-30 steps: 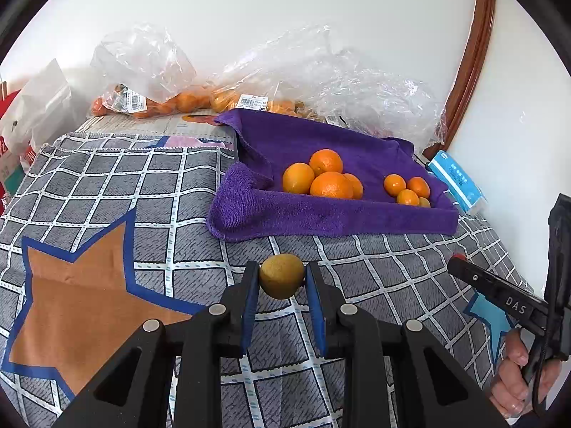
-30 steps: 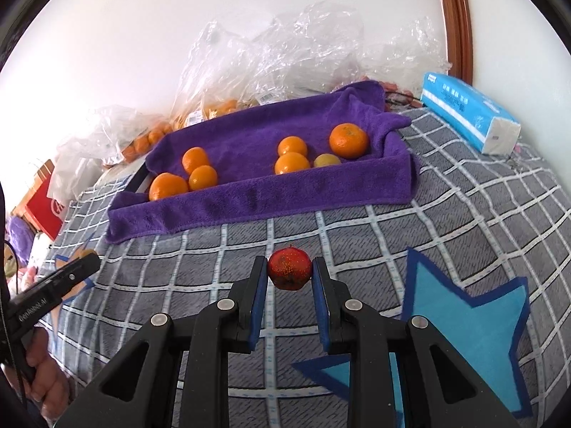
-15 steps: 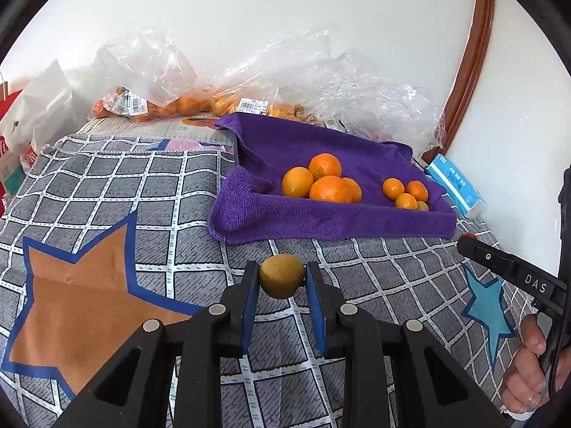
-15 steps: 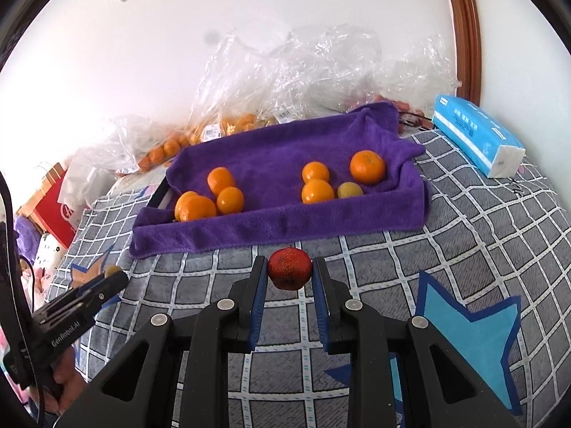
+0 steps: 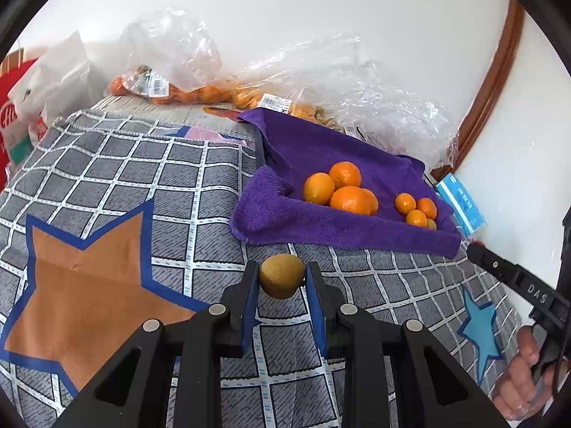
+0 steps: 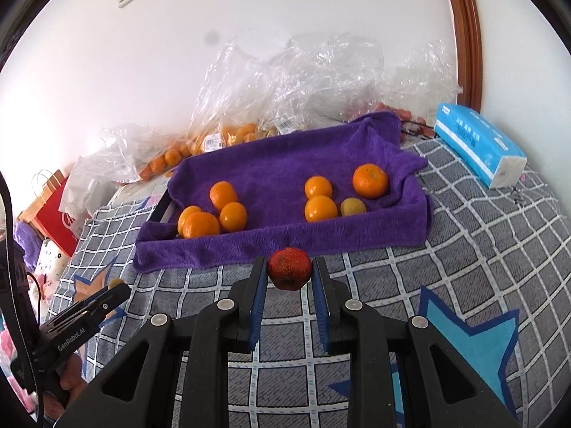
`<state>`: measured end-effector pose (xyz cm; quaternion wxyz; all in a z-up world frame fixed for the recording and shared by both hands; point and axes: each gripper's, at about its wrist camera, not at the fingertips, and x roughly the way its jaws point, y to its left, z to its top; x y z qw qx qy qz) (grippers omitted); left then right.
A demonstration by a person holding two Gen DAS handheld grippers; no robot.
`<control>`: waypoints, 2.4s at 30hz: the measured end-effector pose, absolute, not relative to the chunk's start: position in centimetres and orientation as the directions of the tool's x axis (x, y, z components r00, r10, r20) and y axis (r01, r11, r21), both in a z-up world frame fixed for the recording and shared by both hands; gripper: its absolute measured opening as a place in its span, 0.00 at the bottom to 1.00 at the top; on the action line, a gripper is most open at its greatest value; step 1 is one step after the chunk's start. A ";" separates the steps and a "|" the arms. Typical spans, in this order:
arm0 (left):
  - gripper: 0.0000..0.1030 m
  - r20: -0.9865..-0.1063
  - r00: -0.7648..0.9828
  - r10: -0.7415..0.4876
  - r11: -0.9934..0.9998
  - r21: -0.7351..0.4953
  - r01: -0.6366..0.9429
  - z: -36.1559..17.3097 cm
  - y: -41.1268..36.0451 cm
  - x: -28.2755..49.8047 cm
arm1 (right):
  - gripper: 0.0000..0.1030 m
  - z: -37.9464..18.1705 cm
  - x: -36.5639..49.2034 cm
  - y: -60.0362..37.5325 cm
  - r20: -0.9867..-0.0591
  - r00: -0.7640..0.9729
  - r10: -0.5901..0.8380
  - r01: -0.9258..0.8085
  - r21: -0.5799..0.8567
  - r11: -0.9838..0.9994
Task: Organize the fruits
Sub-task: 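Lift both held fruits and carry them over the purple towel, then lower both fruits onto the towel and open both tools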
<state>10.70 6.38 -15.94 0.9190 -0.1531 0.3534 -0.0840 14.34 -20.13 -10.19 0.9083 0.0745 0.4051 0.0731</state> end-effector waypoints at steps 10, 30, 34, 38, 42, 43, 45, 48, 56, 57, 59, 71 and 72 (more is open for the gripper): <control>0.24 -0.617 0.721 -0.316 0.912 -0.407 0.051 -13.7 7.7 11.2 | 0.24 -10.1 16.0 -19.7 -0.721 0.658 0.217 -0.110 0.193 0.975; 0.24 -0.624 0.714 -0.319 0.923 -0.377 0.083 -10.2 3.9 19.7 | 0.24 -10.1 23.8 -21.8 -0.703 0.693 0.159 -0.093 0.132 0.987; 0.24 -0.642 0.699 -0.316 0.926 -0.371 0.078 -10.9 3.2 21.9 | 0.24 -11.4 25.1 -21.8 -0.723 0.675 0.145 -0.082 0.122 0.989; 0.24 -0.669 0.690 -0.277 0.942 -0.329 0.059 -11.6 2.6 23.8 | 0.24 -12.5 25.9 -22.0 -0.736 0.665 0.128 -0.063 0.116 0.991; 0.24 -0.698 0.663 -0.272 0.943 -0.332 0.037 -12.7 2.5 25.2 | 0.24 -13.5 26.4 -21.8 -0.752 0.650 0.109 -0.047 0.103 0.994; 0.24 -0.700 0.661 -0.270 0.943 -0.331 0.035 -13.0 2.5 25.4 | 0.24 -13.6 26.5 -21.8 -0.753 0.649 0.107 -0.046 0.102 0.994; 0.24 -0.706 0.657 -0.264 0.945 -0.326 0.028 -13.4 2.6 25.6 | 0.24 -13.9 26.6 -21.7 -0.756 0.646 0.104 -0.045 0.098 0.994; 0.24 -0.715 0.646 -0.267 0.943 -0.333 0.021 -14.2 2.8 25.9 | 0.24 -14.4 26.8 -21.4 -0.762 0.641 0.092 -0.047 0.081 0.996; 0.24 -0.733 0.625 -0.268 0.946 -0.323 0.028 -15.2 2.1 26.3 | 0.24 -14.7 26.9 -21.3 -0.765 0.639 0.075 -0.033 0.071 0.997; 0.24 -0.732 0.628 -0.264 0.948 -0.317 0.030 -15.2 2.0 26.2 | 0.24 -14.6 26.9 -21.3 -0.766 0.639 0.073 -0.030 0.070 0.997; 0.25 -0.733 0.625 -0.268 0.948 -0.315 0.037 -15.1 1.9 26.2 | 0.26 -14.6 26.8 -21.2 -0.768 0.637 0.067 -0.026 0.065 0.998; 0.62 -0.696 0.673 -0.251 0.965 -0.237 0.116 -11.5 1.9 21.3 | 0.64 -10.5 24.3 -21.0 -0.729 0.684 0.027 0.022 0.058 0.998; 0.63 -0.689 0.684 -0.240 0.968 -0.220 0.118 -11.1 1.9 20.5 | 0.65 -9.8 23.8 -20.9 -0.726 0.687 0.031 0.024 0.066 0.998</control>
